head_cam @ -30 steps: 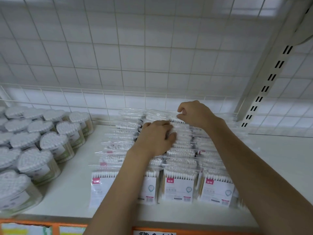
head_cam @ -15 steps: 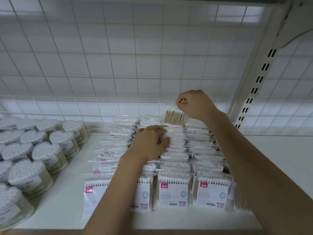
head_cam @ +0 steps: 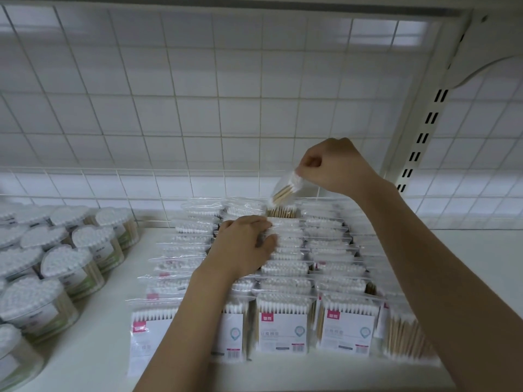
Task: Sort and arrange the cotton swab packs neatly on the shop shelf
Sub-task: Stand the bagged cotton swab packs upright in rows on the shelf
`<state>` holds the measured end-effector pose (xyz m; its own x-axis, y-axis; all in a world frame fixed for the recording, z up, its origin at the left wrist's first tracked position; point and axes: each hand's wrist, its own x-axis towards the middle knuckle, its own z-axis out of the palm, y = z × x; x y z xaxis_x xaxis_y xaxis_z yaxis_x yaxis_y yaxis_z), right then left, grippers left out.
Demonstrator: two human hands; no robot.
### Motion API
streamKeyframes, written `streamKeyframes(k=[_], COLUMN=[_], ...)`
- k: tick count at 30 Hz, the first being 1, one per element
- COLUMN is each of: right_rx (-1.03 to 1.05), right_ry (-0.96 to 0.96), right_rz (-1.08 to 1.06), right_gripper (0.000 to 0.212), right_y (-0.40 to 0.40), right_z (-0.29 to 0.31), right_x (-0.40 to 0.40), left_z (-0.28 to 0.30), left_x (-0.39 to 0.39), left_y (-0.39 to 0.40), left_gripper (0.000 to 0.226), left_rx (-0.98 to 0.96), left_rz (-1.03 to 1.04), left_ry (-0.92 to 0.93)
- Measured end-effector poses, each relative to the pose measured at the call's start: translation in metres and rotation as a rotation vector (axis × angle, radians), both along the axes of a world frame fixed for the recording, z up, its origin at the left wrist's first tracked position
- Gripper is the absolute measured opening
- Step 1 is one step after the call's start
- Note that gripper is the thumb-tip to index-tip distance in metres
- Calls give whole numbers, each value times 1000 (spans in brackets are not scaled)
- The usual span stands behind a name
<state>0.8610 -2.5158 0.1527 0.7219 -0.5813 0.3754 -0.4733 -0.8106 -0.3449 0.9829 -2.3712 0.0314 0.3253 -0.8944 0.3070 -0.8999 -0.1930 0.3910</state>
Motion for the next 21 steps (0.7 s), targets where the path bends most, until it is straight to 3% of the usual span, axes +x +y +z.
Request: streamKeyframes(k=[11, 21], right_rx=[-188, -181], right_ry=[23, 98], right_rz=[64, 113], right_gripper=[17, 26], right_y=[-3, 0], right_z=[-24, -23], right_x=[9, 20], left_z=[-2, 9], left_x=[1, -2], left_y=[-1, 0], left_gripper=[42, 39], left_rx=[11, 71], left_rz=[-3, -26], left_ry=[-14, -19])
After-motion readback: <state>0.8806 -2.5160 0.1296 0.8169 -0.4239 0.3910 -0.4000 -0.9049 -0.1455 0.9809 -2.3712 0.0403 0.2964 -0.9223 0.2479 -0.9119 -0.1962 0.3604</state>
